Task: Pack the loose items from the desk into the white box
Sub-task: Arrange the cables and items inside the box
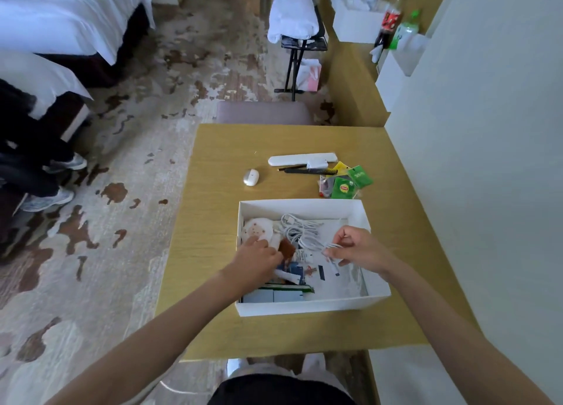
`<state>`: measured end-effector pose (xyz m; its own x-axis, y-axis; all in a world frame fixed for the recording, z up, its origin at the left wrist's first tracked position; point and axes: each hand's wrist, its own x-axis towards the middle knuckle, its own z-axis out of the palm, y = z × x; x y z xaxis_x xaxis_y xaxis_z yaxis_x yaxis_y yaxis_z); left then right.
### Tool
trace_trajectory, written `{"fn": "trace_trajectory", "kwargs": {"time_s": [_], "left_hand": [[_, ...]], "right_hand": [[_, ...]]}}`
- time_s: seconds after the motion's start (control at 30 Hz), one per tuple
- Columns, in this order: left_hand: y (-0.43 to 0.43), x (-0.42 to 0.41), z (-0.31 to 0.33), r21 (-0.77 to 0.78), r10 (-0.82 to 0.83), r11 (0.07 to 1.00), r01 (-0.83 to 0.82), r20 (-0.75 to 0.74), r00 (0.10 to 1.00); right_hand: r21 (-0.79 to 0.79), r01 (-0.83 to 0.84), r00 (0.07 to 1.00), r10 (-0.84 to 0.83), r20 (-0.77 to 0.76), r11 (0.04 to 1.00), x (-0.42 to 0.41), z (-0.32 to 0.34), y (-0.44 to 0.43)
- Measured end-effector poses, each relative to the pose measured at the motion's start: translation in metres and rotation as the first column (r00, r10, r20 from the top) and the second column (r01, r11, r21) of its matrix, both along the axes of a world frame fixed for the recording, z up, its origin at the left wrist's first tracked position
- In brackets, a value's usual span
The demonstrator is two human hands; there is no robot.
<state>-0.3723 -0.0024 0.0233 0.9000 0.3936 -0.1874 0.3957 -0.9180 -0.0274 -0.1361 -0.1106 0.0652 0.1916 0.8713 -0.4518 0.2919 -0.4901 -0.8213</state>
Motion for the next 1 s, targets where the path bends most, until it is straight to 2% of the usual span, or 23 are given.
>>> {"fn": "trace_trajectory", "kwargs": {"time_s": [0.13, 0.17, 0.33, 0.43, 0.5, 0.6, 0.67, 0.77, 0.87, 0.93, 1.0], "left_hand": [[-0.008, 0.009, 0.005, -0.151, 0.119, 0.985, -0.085, 0.237, 0.964], [-0.008, 0.014, 0.006, -0.155, 0.126, 0.984, -0.089, 0.243, 0.962], [-0.005, 0.032, 0.0, -0.149, 0.155, 0.977, -0.154, -0.001, 0.988], [-0.005, 0.032, -0.003, -0.2, 0.219, 0.957, -0.212, 0.011, 0.976], [-0.005, 0.029, -0.002, -0.334, 0.314, 0.904, -0.268, 0.092, 0.945], [-0.008, 0.032, 0.011, -0.64, 0.529, 0.714, -0.283, 0.229, 0.817], [-0.011, 0.041, 0.025, -0.748, 0.616, 0.614, -0.252, 0.254, 0.746], [-0.015, 0.054, 0.038, -0.822, 0.717, 0.516, -0.24, 0.262, 0.646], [-0.017, 0.059, 0.039, -0.861, 0.787, 0.463, -0.212, 0.289, 0.545], [-0.019, 0.061, 0.038, -0.868, 0.796, 0.453, -0.205, 0.29, 0.531], [-0.022, 0.059, 0.039, -0.87, 0.799, 0.44, -0.223, 0.266, 0.54]], "right_hand": [[0.004, 0.009, 0.999, -0.008, -0.039, 1.0, -0.001, -0.002, -0.004], [0.007, 0.01, 0.999, -0.009, -0.046, 1.0, -0.001, -0.003, -0.004], [0.021, 0.037, 0.995, -0.035, -0.091, 0.999, 0.002, -0.007, -0.002], [0.046, 0.055, 0.991, -0.049, -0.122, 0.997, 0.007, -0.008, 0.0], [0.074, 0.094, 0.985, -0.082, -0.155, 0.993, 0.009, -0.009, 0.0], [0.108, 0.092, 0.979, -0.071, -0.189, 0.99, 0.011, -0.014, 0.001], [0.122, 0.065, 0.978, -0.039, -0.204, 0.99, 0.011, -0.017, 0.005], [0.15, 0.023, 0.982, 0.006, -0.188, 0.988, 0.012, -0.017, 0.014], [0.193, -0.097, 0.974, 0.132, -0.182, 0.976, 0.013, -0.017, 0.02], [0.259, -0.151, 0.968, 0.196, -0.159, 0.954, 0.015, -0.016, 0.022], [0.375, -0.173, 0.981, 0.192, -0.014, 0.911, 0.016, -0.016, 0.025]]}}
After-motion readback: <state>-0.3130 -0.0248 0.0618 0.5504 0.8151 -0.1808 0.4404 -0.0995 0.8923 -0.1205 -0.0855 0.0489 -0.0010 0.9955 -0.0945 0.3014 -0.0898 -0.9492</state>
